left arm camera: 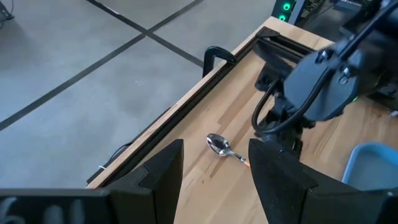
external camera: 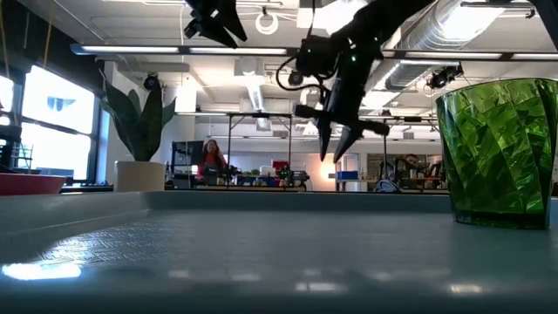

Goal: Pick and place plate/cup/fork/spoon on tray
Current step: Put the yellow spoon on the blue tray

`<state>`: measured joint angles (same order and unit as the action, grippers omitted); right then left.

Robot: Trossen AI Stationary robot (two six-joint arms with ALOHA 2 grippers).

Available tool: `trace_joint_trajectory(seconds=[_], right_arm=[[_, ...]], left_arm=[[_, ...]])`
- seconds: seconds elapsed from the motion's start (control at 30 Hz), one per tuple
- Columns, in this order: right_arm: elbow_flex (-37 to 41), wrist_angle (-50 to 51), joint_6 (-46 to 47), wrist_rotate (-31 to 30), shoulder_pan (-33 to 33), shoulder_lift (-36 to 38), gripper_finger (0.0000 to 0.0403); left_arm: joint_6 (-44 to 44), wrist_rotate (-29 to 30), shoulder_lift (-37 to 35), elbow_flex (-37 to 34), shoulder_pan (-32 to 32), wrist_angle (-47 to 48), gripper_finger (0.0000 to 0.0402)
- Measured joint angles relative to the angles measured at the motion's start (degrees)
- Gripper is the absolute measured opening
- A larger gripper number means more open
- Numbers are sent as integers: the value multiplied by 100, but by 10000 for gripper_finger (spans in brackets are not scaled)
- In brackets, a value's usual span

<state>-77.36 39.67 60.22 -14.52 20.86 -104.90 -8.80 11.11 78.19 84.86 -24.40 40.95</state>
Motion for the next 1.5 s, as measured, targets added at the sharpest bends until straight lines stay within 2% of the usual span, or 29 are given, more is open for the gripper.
trace_joint_trajectory(seconds=[0.17, 0.3, 0.67, 0.8, 1.07, 1.27, 1.5], right_arm=[[675, -836, 424, 154, 0, 0, 108], [928, -1166, 577, 279, 0, -7, 108], [664, -1688, 33, 192, 63, -24, 108], [359, -1638, -265, 499, 231, -38, 108], [-313, -927, -838, 892, 468, -313, 108], [-951, 431, -973, 1046, 444, -725, 108], [-920, 609, -855, 1033, 232, -890, 108]], left_arm=[[-4, 0, 2, 0, 0, 0, 172], [-3, 0, 2, 0, 0, -2, 172], [-3, 0, 5, 0, 0, -4, 172], [-4, 0, 7, 0, 0, -7, 172], [-8, 7, 7, 0, 0, -11, 172], [-8, 66, 7, 0, 1, -13, 172], [-11, 108, 7, 0, 2, -13, 172]])
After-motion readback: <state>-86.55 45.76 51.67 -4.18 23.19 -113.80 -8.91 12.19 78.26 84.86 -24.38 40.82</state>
